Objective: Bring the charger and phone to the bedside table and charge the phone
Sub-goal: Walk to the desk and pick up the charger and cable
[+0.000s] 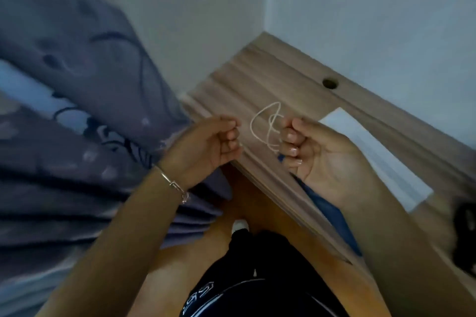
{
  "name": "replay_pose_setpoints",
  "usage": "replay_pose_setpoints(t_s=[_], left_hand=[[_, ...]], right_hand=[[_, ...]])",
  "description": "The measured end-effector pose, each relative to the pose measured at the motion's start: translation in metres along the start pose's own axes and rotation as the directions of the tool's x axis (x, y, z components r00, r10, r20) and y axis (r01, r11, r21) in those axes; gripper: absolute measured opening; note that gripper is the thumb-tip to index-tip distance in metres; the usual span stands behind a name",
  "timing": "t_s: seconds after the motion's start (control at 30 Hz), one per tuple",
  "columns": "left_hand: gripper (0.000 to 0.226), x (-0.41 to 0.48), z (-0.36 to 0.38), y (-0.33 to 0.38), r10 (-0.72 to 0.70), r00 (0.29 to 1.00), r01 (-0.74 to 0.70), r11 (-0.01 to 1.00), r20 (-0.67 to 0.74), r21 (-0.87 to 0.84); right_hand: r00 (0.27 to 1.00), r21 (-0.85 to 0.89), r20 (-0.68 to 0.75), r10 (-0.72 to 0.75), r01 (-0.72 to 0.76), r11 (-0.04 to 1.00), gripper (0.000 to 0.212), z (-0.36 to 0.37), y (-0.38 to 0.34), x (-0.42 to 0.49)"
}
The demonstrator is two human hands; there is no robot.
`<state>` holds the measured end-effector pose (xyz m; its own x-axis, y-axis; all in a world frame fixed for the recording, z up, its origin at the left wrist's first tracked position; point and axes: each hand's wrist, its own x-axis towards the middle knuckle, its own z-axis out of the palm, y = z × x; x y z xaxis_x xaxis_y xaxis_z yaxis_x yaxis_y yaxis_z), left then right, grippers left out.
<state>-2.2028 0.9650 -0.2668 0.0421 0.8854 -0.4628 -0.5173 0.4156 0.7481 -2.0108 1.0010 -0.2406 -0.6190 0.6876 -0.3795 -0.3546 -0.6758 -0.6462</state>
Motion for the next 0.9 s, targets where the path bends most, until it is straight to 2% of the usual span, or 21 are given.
replay_pose_setpoints(t_s=[0.17, 0.33, 0.57, 0.77, 0.9], left_hand=[[0.016, 0.061, 0.012, 0.005, -0.157, 0.98, 0.162, 0.986, 0.123, -0.033], [0.023, 0.105, 0.023, 0.001, -0.234, 0.964, 0.228, 0.972, 0.124, 0.058], [0.02, 0.149, 0.032, -0.006, -0.251, 0.965, 0.241, 0.964, 0.081, 0.112], [0.015, 0.187, 0.016, -0.015, -0.173, 0.983, 0.183, 0.906, -0.059, 0.382], [0.022, 0.203, 0.003, -0.014, -0.191, 0.977, 0.213, 0.888, -0.095, 0.408]], right_hand=[[0.976, 0.007, -0.188, -0.115, 0.118, 0.993, 0.013, -0.03, -0.013, 0.001], [0.951, 0.008, -0.259, -0.17, 0.179, 0.984, 0.015, -0.061, -0.02, 0.006], [0.945, 0.073, -0.304, -0.118, 0.147, 0.986, 0.013, -0.094, -0.035, 0.028], [0.909, 0.105, -0.417, -0.016, 0.066, 0.992, 0.021, -0.121, -0.027, 0.049], [0.874, 0.142, -0.485, 0.042, 0.031, 0.989, 0.025, -0.139, -0.015, 0.059]])
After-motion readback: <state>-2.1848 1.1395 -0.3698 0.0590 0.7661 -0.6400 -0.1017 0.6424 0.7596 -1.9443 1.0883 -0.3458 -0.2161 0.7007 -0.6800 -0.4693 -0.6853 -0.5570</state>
